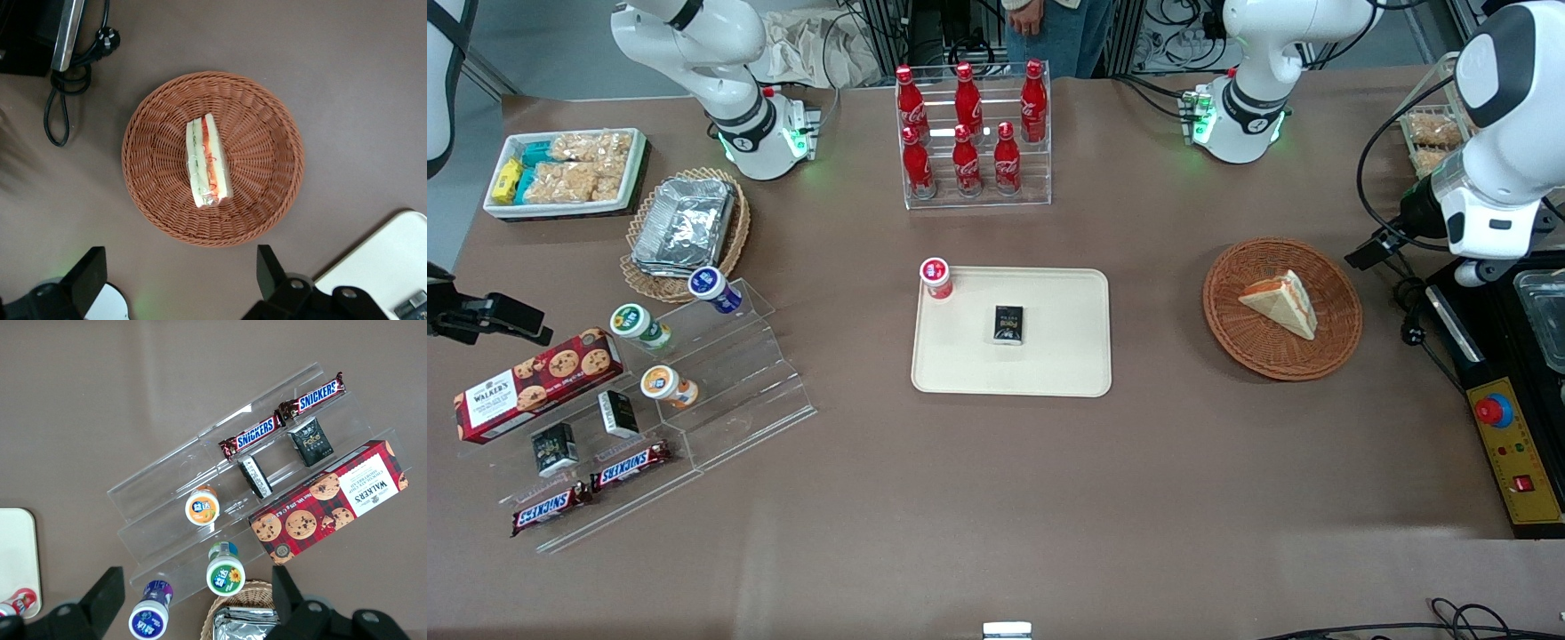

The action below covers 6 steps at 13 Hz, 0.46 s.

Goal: Place sandwich from basket to tray
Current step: 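Move the left gripper over the wrapped sandwich in the wicker basket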

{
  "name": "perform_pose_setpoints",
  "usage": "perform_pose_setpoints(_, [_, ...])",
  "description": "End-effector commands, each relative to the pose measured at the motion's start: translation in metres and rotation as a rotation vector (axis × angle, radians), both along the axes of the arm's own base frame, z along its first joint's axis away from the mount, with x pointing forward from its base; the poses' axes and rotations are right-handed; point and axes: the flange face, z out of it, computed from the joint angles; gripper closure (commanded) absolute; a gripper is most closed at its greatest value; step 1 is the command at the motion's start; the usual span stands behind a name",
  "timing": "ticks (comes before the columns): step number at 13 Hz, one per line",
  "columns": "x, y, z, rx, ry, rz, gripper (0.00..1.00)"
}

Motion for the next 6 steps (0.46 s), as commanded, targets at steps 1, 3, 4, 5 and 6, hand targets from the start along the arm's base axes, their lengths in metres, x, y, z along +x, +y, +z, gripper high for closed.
perform_pose_setpoints(1, [-0.009, -0.002, -0.020, 0.015, -0.026, 0.067, 0.00])
perform_pose_setpoints(3, [-0.015, -0.003, -0.049, 0.018, -0.033, 0.094, 0.00])
perform_pose_setpoints(4, [-0.018, -0.004, -0.065, 0.017, -0.033, 0.107, 0.00])
perform_pose_setpoints(5, [-0.020, -0.003, -0.083, 0.013, -0.037, 0.116, 0.00])
perform_pose_setpoints(6, [-0.023, -0.002, -0.100, 0.004, -0.038, 0.128, 0.00])
